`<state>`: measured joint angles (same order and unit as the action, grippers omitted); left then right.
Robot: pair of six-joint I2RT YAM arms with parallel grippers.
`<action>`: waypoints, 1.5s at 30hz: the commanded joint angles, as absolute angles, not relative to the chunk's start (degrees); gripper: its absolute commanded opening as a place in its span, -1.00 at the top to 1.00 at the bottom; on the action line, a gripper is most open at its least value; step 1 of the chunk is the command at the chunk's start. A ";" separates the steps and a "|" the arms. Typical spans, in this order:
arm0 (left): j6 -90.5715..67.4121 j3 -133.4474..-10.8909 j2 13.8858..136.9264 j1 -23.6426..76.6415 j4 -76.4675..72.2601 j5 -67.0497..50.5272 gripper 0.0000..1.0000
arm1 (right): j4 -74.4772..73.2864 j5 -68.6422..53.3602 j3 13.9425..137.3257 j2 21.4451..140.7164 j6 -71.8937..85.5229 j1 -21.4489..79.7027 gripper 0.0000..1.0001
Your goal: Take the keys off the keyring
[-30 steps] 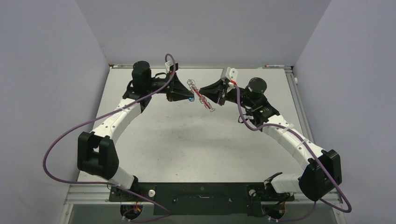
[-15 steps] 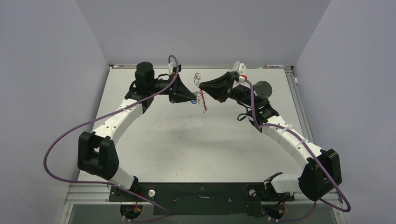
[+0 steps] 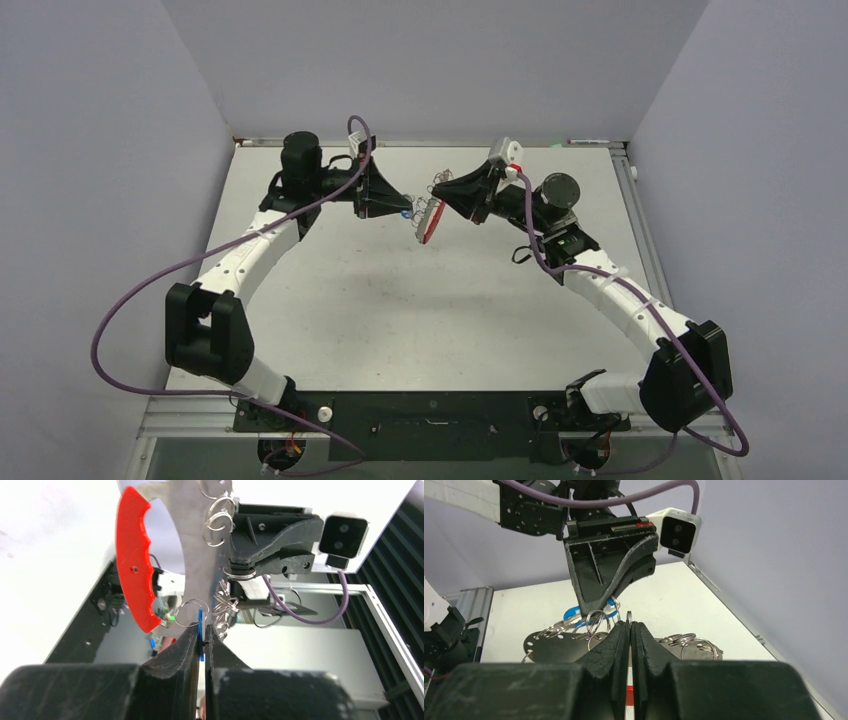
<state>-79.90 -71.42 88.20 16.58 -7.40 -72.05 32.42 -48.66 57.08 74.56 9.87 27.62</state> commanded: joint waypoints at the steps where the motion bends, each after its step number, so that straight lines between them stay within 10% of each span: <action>1: -64.39 -75.08 86.32 12.74 7.12 -67.26 1.00 | 27.50 -48.76 57.90 71.36 4.48 26.92 0.89; 7: -30.47 -83.10 88.31 7.73 42.15 -42.03 1.00 | 21.99 -48.02 58.14 70.49 0.68 26.29 0.89; 19: -2.53 -78.19 92.87 4.14 45.49 3.03 1.00 | 15.89 -46.81 58.70 70.64 -2.99 26.27 0.89; 35: 7.36 -71.86 106.55 1.23 32.24 12.23 1.00 | 14.68 -44.84 60.29 73.33 -1.03 28.25 0.89; 45: 8.80 -74.63 101.89 0.33 37.32 2.21 -0.44 | 13.51 -43.03 61.34 75.51 3.47 28.65 0.89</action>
